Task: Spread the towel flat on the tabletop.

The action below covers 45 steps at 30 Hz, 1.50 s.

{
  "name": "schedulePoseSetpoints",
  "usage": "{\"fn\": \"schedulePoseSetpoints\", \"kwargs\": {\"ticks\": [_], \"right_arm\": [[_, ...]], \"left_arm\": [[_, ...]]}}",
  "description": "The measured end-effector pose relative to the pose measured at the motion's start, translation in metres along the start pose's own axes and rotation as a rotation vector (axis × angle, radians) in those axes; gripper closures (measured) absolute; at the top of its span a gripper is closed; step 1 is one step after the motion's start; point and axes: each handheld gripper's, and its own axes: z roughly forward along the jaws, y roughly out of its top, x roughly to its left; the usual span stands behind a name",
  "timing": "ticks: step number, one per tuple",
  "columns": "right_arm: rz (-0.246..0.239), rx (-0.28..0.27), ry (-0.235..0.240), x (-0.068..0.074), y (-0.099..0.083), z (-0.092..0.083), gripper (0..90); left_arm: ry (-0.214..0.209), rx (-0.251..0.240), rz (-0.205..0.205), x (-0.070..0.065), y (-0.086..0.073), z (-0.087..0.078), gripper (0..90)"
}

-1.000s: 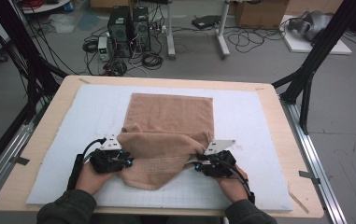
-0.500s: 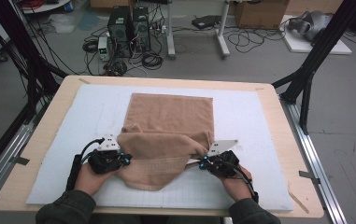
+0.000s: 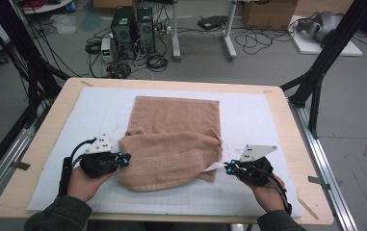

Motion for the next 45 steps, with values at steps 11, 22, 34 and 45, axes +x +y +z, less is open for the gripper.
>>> {"fn": "schedulePoseSetpoints", "kwargs": {"ticks": [11,22,34,45], "right_arm": [[-0.002,-0.075,0.081,0.007,-0.004,-0.031,75.3],[-0.032,0.021,0.106,-0.001,0.010,0.046,62.8],[-0.036,0.091,0.210,0.000,0.011,0.082,86.2],[-0.069,-0.009,0.227,0.028,0.014,0.042,86.5]], "left_arm": [[0.010,0.022,-0.053,0.014,-0.004,0.000,67.5],[-0.019,0.212,0.024,0.008,-0.020,0.039,59.9],[-0.004,0.118,-0.004,0.008,-0.031,0.037,86.4],[-0.039,0.050,-0.009,-0.010,-0.035,-0.002,87.2]]}}
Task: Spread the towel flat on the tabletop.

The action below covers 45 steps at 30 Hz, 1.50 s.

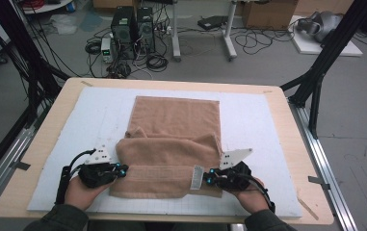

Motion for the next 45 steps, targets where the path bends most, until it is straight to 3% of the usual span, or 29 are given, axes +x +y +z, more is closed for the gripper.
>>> {"fn": "schedulePoseSetpoints", "kwargs": {"ticks": [4,8,9,11,14,16,20,24,27,31,35,38,45], "right_arm": [[-0.040,-0.008,0.019,0.026,0.000,-0.012,86.5],[-0.091,-0.085,0.108,0.052,0.003,-0.025,80.6],[-0.085,-0.114,0.102,0.055,0.006,-0.029,77.3],[-0.099,-0.138,0.067,0.053,0.013,-0.037,72.9],[-0.097,-0.111,-0.005,0.039,0.020,-0.036,69.4],[-0.079,-0.060,-0.044,0.027,0.019,-0.025,66.9],[-0.011,0.003,-0.040,0.005,0.005,0.001,64.9],[0.026,0.040,-0.043,-0.003,-0.009,0.020,64.6],[0.013,0.081,-0.047,-0.001,-0.013,0.031,67.3],[0.008,0.069,-0.030,0.001,-0.013,0.032,83.6],[-0.008,0.082,-0.011,0.004,-0.011,0.031,87.2],[0.004,0.056,0.021,0.009,-0.012,0.026,87.4],[-0.036,0.035,0.074,0.042,-0.010,0.008,87.3]], "left_arm": [[-0.008,-0.060,0.016,-0.019,-0.005,-0.024,87.2],[-0.023,-0.090,0.048,-0.032,-0.006,-0.047,86.3],[-0.021,-0.092,0.056,-0.033,-0.005,-0.051,83.9],[-0.011,-0.089,0.059,-0.032,-0.001,-0.052,70.8],[-0.004,-0.079,0.052,-0.024,0.002,-0.042,64.2],[-0.002,-0.062,0.051,-0.018,0.001,-0.029,62.7],[0.001,-0.008,0.030,-0.005,-0.005,0.000,59.9],[-0.006,0.058,0.017,0.005,-0.012,0.021,60.0],[0.002,0.039,0.013,0.006,-0.013,0.020,67.5],[-0.005,0.034,0.030,0.002,-0.015,0.019,84.0],[-0.012,0.038,0.032,-0.002,-0.017,0.016,86.8],[-0.020,0.029,0.039,-0.009,-0.020,0.008,87.0],[-0.059,-0.006,0.067,-0.040,-0.033,-0.026,87.1]]}}
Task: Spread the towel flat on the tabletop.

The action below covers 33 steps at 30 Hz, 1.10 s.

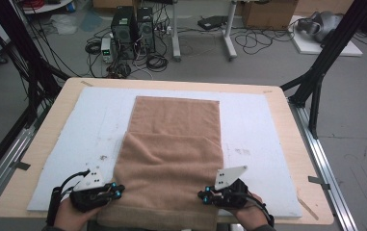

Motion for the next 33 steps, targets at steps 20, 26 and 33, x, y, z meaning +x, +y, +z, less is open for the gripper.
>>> {"fn": "schedulePoseSetpoints", "kwargs": {"ticks": [20,26,33], "right_arm": [[0.038,0.036,-0.045,-0.029,-0.006,0.021,84.6],[0.012,0.028,-0.022,-0.017,-0.005,0.017,86.5],[-0.014,-0.073,0.031,0.017,-0.001,-0.007,75.7]], "left_arm": [[0.032,0.021,-0.016,0.031,0.001,0.029,82.3],[0.026,0.018,-0.011,0.017,-0.006,0.017,86.1],[0.012,-0.039,0.002,-0.010,-0.013,-0.015,81.1]]}}
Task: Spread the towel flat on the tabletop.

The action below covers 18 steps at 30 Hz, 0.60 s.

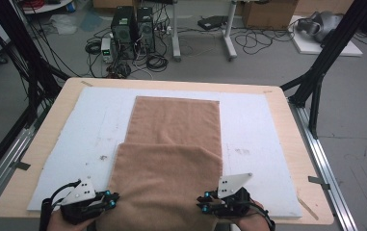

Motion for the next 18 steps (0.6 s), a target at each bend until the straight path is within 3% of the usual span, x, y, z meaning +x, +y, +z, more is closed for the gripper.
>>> {"fn": "schedulePoseSetpoints", "kwargs": {"ticks": [2,6,8,11,13,15,18], "right_arm": [[0.002,0.000,-0.041,-0.003,0.001,-0.005,72.8],[0.012,0.031,-0.149,-0.025,0.002,-0.007,66.9],[0.022,0.060,-0.165,-0.037,0.001,-0.002,65.2],[0.042,0.082,-0.154,-0.050,-0.001,0.010,65.6],[0.043,0.105,-0.128,-0.052,-0.003,0.018,71.8],[0.043,0.126,-0.107,-0.052,-0.006,0.026,79.0],[0.051,0.105,-0.087,-0.050,-0.008,0.026,86.9]], "left_arm": [[0.014,-0.013,0.004,0.002,0.006,-0.001,73.2],[0.047,-0.030,-0.012,0.020,0.017,0.009,65.0],[0.050,-0.022,-0.020,0.031,0.019,0.020,63.7],[0.037,0.029,-0.034,0.042,0.020,0.040,63.1],[0.016,0.068,-0.045,0.045,0.018,0.050,64.7],[0.026,0.056,-0.031,0.044,0.015,0.052,71.9],[0.015,0.049,-0.026,0.041,0.013,0.049,84.8]]}}
